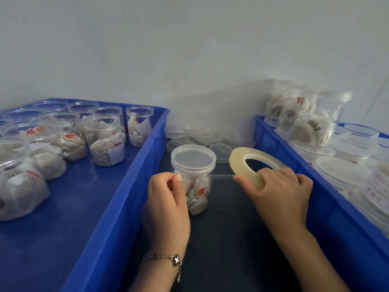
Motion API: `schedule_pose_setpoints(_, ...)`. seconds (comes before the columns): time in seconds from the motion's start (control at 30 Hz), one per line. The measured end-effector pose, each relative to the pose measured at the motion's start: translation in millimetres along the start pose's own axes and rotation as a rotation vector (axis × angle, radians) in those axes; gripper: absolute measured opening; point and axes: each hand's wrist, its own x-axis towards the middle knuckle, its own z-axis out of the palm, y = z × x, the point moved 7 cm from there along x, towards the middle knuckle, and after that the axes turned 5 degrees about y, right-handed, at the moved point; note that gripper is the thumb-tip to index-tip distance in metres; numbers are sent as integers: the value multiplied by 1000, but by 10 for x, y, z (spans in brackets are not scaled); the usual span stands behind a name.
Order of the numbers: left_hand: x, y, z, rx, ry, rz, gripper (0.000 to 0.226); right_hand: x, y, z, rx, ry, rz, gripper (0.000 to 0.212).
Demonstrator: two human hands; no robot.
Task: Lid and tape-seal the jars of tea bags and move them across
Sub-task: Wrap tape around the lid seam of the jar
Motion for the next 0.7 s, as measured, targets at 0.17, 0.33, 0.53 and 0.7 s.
schedule_pose_setpoints(0.17, 2, -9, 42, -8, 7, -4, 20, 14, 27, 22, 12, -9, 26, 71)
schedule_pose_setpoints(0.33, 18, -36, 52, -14, 26, -33, 19, 45, -9, 70, -2, -48, 39, 72)
schedule_pose_setpoints(0.53, 87, -45, 44, -89, 36, -122, 15, 68, -21, 100, 9, -50, 56, 74)
schedule_pose_setpoints(0.7, 78, -327, 129, -287, 49, -469, 28, 39, 48, 116, 98, -33, 99, 78)
